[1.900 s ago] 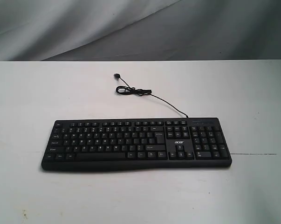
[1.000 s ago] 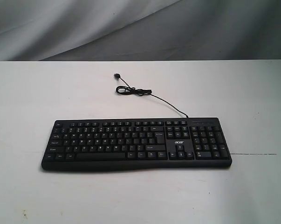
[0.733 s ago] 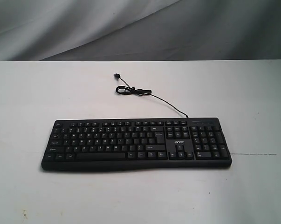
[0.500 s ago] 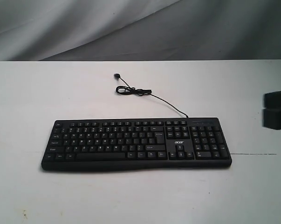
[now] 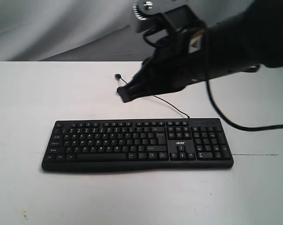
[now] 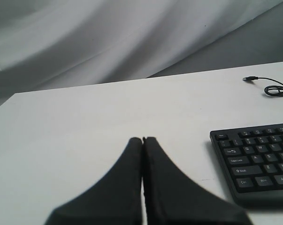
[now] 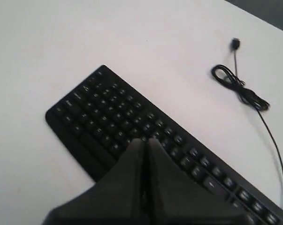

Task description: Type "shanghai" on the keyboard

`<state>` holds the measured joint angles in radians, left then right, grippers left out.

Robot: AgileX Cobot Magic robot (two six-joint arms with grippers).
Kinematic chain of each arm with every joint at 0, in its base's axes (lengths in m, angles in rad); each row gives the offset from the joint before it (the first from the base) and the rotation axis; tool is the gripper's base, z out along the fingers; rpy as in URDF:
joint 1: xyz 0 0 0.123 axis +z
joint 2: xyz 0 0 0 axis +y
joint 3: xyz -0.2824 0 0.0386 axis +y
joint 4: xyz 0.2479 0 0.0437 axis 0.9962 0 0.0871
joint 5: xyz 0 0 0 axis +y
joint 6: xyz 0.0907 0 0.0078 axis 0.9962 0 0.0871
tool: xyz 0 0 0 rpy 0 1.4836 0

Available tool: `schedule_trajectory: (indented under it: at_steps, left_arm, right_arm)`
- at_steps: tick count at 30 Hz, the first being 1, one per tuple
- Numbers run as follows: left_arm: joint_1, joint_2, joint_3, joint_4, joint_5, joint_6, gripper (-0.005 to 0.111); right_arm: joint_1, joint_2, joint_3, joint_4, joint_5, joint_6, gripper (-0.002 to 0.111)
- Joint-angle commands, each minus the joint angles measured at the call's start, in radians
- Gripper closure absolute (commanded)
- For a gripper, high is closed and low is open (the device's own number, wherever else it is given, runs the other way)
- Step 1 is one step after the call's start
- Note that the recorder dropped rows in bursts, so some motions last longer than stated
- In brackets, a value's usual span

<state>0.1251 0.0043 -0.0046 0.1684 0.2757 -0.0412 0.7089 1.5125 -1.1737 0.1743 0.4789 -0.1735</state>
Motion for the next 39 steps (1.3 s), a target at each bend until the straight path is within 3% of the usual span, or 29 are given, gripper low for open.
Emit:
schedule_trajectory:
  at_steps: [1, 15, 30, 39]
  left_arm:
    - [-0.007, -0.004, 0.005, -0.002, -0.01, -0.004, 0.107]
    - [-0.007, -0.004, 0.005, -0.002, -0.01, -0.004, 0.107]
    - [-0.007, -0.004, 0.005, -0.002, -0.01, -0.004, 0.107]
    - [-0.007, -0.004, 0.005, -0.002, -0.01, -0.004, 0.107]
  right_arm:
    - [0.058, 0.145, -0.115, 0.035, -0.001, -0.034, 0.108]
    - [0.181, 0.494, -0.202, 0.237, -0.253, -0.318, 0.108]
    - [0.188, 0.57, -0.207, 0.221, -0.467, -0.35, 0.108]
    - [0.188, 0.718, -0.411, 0.181, -0.32, -0.35, 0.108]
